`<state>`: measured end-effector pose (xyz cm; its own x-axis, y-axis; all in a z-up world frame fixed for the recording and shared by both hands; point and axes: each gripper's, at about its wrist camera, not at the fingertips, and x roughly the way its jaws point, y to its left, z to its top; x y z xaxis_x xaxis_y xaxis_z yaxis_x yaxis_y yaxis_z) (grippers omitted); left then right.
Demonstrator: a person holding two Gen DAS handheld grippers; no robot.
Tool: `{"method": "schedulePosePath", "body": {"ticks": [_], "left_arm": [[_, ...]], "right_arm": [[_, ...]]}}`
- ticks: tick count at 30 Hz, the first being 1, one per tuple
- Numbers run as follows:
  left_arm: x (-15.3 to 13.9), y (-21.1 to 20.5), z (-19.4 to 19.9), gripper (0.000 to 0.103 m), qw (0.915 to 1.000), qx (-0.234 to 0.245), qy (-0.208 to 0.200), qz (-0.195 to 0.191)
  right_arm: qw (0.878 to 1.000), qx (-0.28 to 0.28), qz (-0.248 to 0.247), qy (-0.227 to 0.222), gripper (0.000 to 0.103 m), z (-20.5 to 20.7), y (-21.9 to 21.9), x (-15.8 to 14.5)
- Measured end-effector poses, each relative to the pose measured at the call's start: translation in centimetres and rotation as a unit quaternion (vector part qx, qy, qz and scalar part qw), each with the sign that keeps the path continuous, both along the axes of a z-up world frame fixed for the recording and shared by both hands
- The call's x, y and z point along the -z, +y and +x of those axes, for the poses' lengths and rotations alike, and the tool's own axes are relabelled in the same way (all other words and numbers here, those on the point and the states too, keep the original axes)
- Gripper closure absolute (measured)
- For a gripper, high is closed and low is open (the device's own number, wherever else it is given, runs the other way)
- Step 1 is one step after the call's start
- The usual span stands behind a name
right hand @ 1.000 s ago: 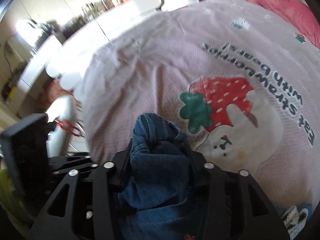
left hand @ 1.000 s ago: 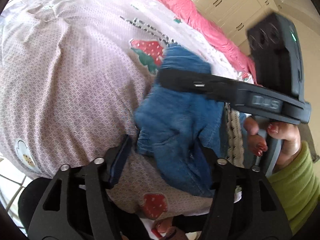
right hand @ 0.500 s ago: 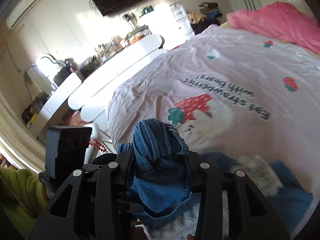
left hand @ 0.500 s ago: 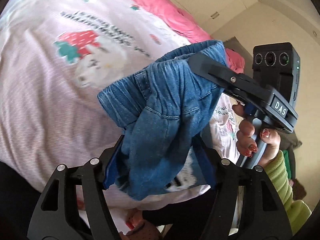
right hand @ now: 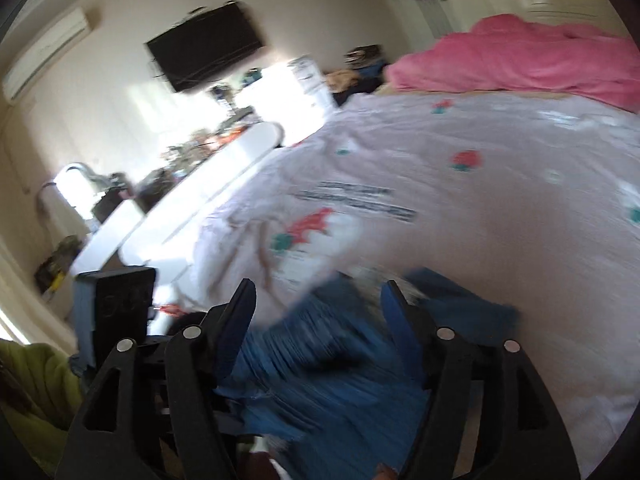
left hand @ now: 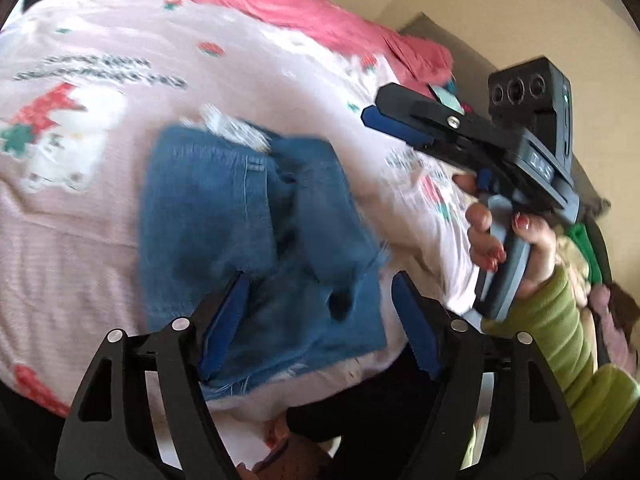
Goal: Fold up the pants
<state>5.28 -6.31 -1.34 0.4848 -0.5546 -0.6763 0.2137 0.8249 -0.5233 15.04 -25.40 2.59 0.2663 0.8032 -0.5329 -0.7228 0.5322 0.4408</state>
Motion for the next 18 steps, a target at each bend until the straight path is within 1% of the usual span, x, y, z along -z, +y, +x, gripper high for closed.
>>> {"method": "schedulePosePath", "body": {"ticks": [2, 5, 7, 9, 10, 13, 17, 18], "left_arm": [[0.9, -1.1, -0.1, 0.038, 0.9999, 0.011, 0.009, 0.009], [1.6, -1.8, 0.2, 0.038, 0.9992, 0.016, 0.005, 0.037], [1.6, -1.7, 0.4, 0.037, 0.9992, 0.015, 0.005, 0.036], [1.7, -1.5, 0.1, 0.037, 0.9994, 0.014, 0.008, 0.03], [1.6, -1.4, -1.1, 0.037, 0.9995, 0.014, 0.009, 0.029], [1.4, -1.8, -1.0, 0.037, 0.9995, 0.015, 0.009, 0.028], [0.2, -1.4, -1.6, 0.035, 0.9995, 0.013, -0.002, 0.03], [0.0, -1.3, -1.7, 0.034, 0.9994, 0.011, -0.006, 0.032]], "right_arm": [[1.0, 0.014, -0.026, 0.001, 0.038, -0.5, -0.6, 0.8], [0.998, 0.013, -0.056, 0.013, 0.038, -1.1, -0.3, 2.3], [0.994, 0.018, -0.104, 0.024, 0.038, -1.0, 0.5, 4.1], [0.986, 0.035, -0.162, 0.022, 0.04, -0.8, 1.1, 5.7], [0.983, 0.044, -0.178, 0.028, 0.039, -0.5, 1.1, 6.5], [0.984, 0.054, -0.167, 0.043, 0.038, -0.3, 1.0, 7.0], [0.986, 0.059, -0.151, 0.025, 0.038, -1.2, 0.8, 5.6], [0.987, 0.063, -0.147, 0.019, 0.037, -1.5, 0.6, 5.1]]}}
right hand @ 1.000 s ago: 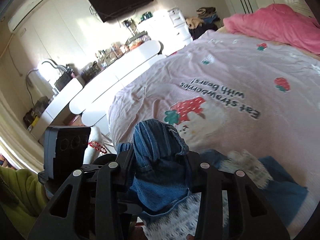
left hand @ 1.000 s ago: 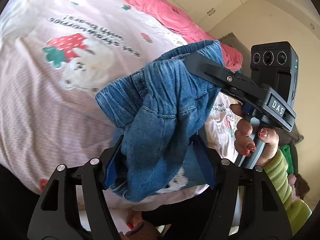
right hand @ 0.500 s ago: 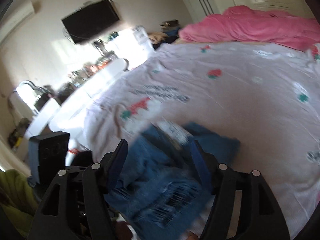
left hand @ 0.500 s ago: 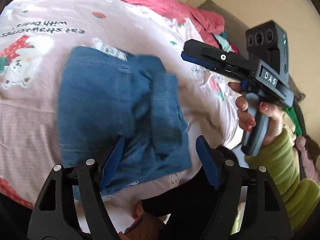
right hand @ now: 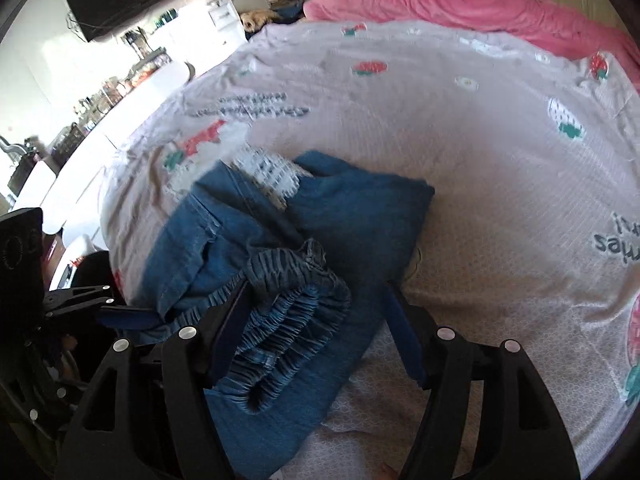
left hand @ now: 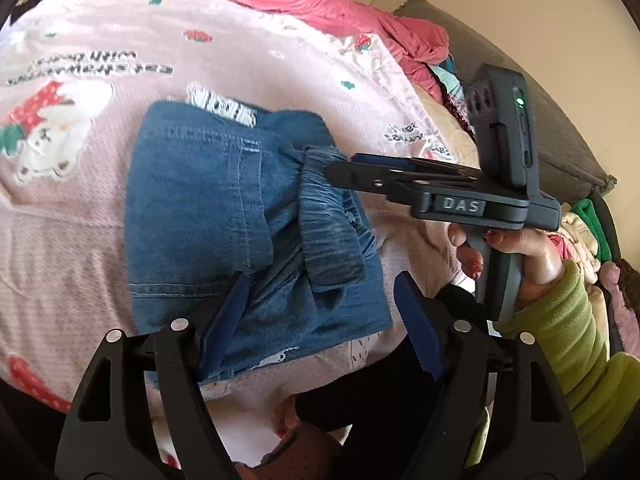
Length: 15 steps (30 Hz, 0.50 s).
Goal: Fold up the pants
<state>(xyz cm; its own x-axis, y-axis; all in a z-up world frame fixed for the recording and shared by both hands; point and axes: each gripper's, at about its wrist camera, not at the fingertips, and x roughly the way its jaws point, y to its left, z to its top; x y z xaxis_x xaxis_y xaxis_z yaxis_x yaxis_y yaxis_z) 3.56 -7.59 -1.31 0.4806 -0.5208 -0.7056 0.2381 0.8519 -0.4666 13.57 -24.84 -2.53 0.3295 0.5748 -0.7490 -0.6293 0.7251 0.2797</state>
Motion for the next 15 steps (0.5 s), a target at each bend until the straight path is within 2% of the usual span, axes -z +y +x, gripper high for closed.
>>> {"method": "schedulePosePath", "body": {"ticks": [5, 8, 15], "left_arm": [[-2.0, 1.1, -0.5, 0.03, 0.9994, -0.013, -0.029, 0.015], [-2.7, 1.5, -0.5, 0.027, 0.9982, -0.02, -0.044, 0.034], [-3.5, 2.9, 0.9, 0.022, 0.9965, -0.034, -0.054, 0.053]], "right_arm": [[0.999, 0.015, 0.02, -0.031, 0.036, -1.5, -2.0, -2.0], [0.998, 0.016, 0.025, -0.049, 0.032, -2.9, -2.4, -3.0], [0.995, -0.001, 0.021, -0.093, 0.03, -7.3, -3.0, -4.6]]}}
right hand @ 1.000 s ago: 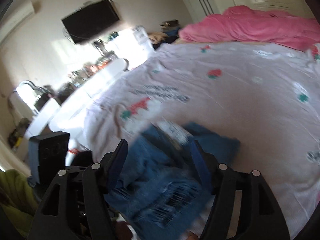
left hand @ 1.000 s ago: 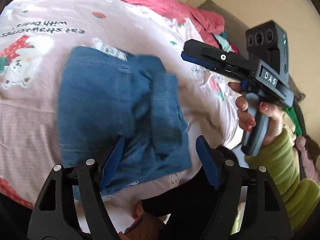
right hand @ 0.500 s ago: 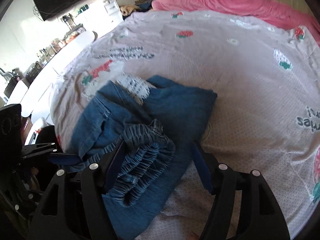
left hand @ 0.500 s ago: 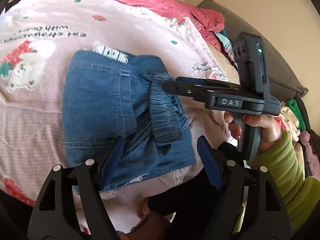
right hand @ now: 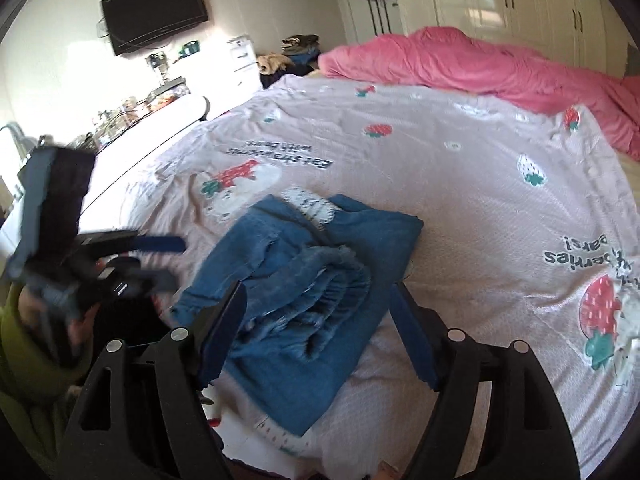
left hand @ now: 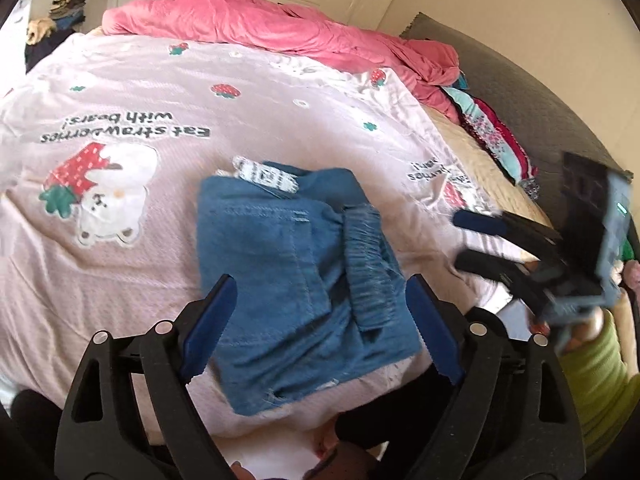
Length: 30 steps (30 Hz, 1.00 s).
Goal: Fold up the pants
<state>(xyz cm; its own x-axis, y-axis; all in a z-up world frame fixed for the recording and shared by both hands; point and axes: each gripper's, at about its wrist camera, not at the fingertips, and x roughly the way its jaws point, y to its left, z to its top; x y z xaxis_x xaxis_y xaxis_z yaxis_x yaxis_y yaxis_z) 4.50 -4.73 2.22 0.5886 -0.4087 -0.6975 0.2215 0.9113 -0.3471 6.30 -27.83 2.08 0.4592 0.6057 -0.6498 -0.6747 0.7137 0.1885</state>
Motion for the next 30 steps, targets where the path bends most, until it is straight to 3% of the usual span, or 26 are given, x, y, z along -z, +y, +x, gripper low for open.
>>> {"method": "schedulePosePath", "body": {"ticks": [7, 13, 15, 17, 20, 26, 27, 28, 29, 30], "left_arm": [[0.4, 1.3, 1.8, 0.021, 0.9999, -0.005, 0.005, 0.007], [1.3, 2.2, 4.6, 0.021, 0.9996, -0.004, 0.019, 0.022], [2.0, 2.2, 5.8, 0.031, 0.9992, 0.003, 0.031, 0.025], [2.8, 1.9, 6.9, 0.041, 0.9987, 0.014, 0.043, 0.022], [3.9, 1.3, 7.9, 0.042, 0.9978, 0.027, 0.049, 0.037], [5.3, 1.3, 8.9, 0.043, 0.9973, 0.027, 0.059, 0.036], [5.3, 1.4, 8.9, 0.043, 0.9974, 0.026, 0.057, 0.034], [5.3, 1.4, 9.0, 0.043, 0.9975, 0.025, 0.057, 0.033], [5.4, 1.4, 9.0, 0.043, 0.9976, 0.024, 0.057, 0.032], [5.5, 1.5, 9.0, 0.042, 0.9976, 0.025, 0.056, 0.031]], "right_arm": [[0.999, -0.042, -0.018, -0.023, 0.03, -4.3, 1.9, 0.0], [0.995, -0.088, -0.039, -0.017, 0.03, -6.6, 5.6, 1.4], [0.993, -0.104, -0.054, -0.021, 0.032, -7.1, 7.0, 1.9], [0.989, -0.121, -0.075, -0.034, 0.041, -7.5, 8.7, 2.4], [0.982, -0.144, -0.109, -0.06, 0.054, -7.5, 10.8, 2.9], [0.953, -0.166, -0.217, -0.129, 0.055, -6.8, 14.5, 5.1], [0.95, -0.166, -0.23, -0.132, 0.057, -6.5, 14.9, 5.7], [0.951, -0.174, -0.227, -0.118, 0.078, -6.1, 15.0, 6.3], [0.953, -0.183, -0.217, -0.102, 0.09, -6.0, 14.9, 6.5], [0.955, -0.191, -0.211, -0.087, 0.095, -6.1, 14.5, 6.6]]}}
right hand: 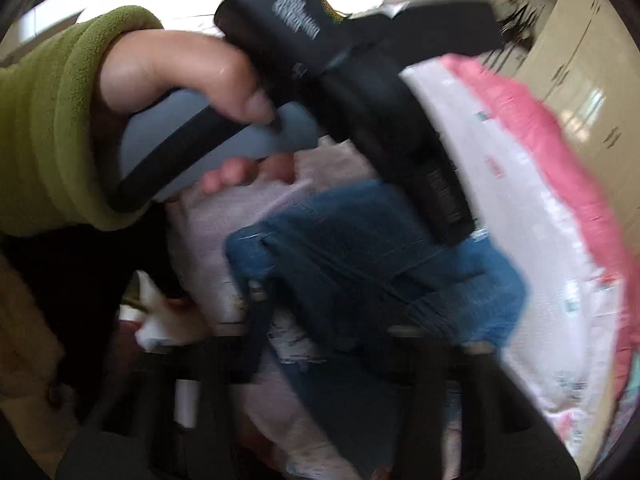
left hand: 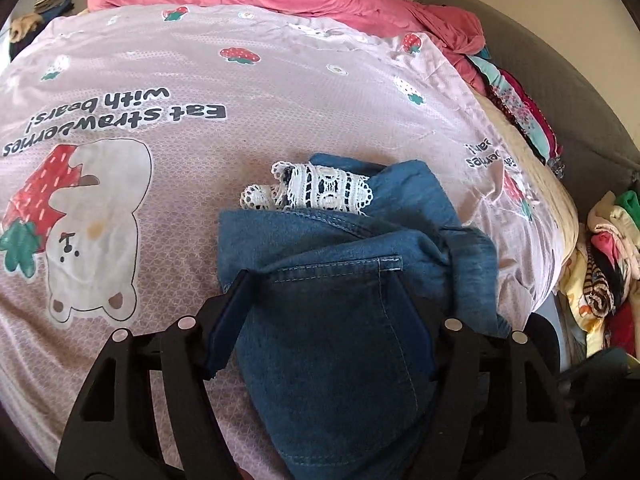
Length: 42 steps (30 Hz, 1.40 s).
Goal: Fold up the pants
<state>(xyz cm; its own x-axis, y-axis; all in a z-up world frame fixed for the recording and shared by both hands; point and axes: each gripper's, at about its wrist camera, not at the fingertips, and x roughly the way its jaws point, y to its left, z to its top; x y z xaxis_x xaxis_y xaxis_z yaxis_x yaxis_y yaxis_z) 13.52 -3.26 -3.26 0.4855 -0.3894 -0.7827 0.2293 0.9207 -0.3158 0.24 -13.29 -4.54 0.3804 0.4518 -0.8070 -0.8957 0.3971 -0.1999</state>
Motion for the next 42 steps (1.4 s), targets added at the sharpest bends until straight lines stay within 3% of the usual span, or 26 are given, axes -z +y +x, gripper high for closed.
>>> {"method": "schedulePosePath", "body": {"ticks": [3, 11, 20, 29, 31, 37, 42], "left_arm": [[0.1, 0.1, 0.1, 0.041, 1.0, 0.002, -0.002, -0.005], [-0.2, 0.1, -0.2, 0.04, 0.9999, -0.009, -0.011, -0.009], [-2.8, -0.5, -2.3, 0.038, 0.9984, -0.012, -0.056, 0.004], [-5.0, -0.8, -4.1, 0.031, 0.9953, -0.015, -0.092, 0.026], [-5.3, -0.7, -4.5, 0.026, 0.9946, -0.018, -0.098, 0.028], [-4.7, 0.2, -5.2, 0.02, 0.9948, -0.029, -0.092, 0.034], [-2.7, 1.5, -5.2, 0.019, 0.9969, -0.044, -0.061, 0.021]], "right_arm": [[1.0, -0.011, 0.001, 0.013, 0.095, -0.9, -1.0, 0.1], [0.996, 0.042, 0.054, 0.063, 0.092, -0.7, -2.3, 1.8], [0.981, 0.088, 0.152, 0.079, 0.067, -1.8, -6.1, -2.5], [0.959, 0.162, 0.225, 0.058, 0.044, -1.0, -10.3, -5.8], [0.953, 0.189, 0.23, 0.049, 0.035, -0.4, -11.0, -5.9], [0.933, 0.265, 0.236, 0.055, 0.028, 1.9, -13.3, -5.0], [0.919, 0.322, 0.214, 0.082, 0.028, 4.2, -14.8, -2.7]]}}
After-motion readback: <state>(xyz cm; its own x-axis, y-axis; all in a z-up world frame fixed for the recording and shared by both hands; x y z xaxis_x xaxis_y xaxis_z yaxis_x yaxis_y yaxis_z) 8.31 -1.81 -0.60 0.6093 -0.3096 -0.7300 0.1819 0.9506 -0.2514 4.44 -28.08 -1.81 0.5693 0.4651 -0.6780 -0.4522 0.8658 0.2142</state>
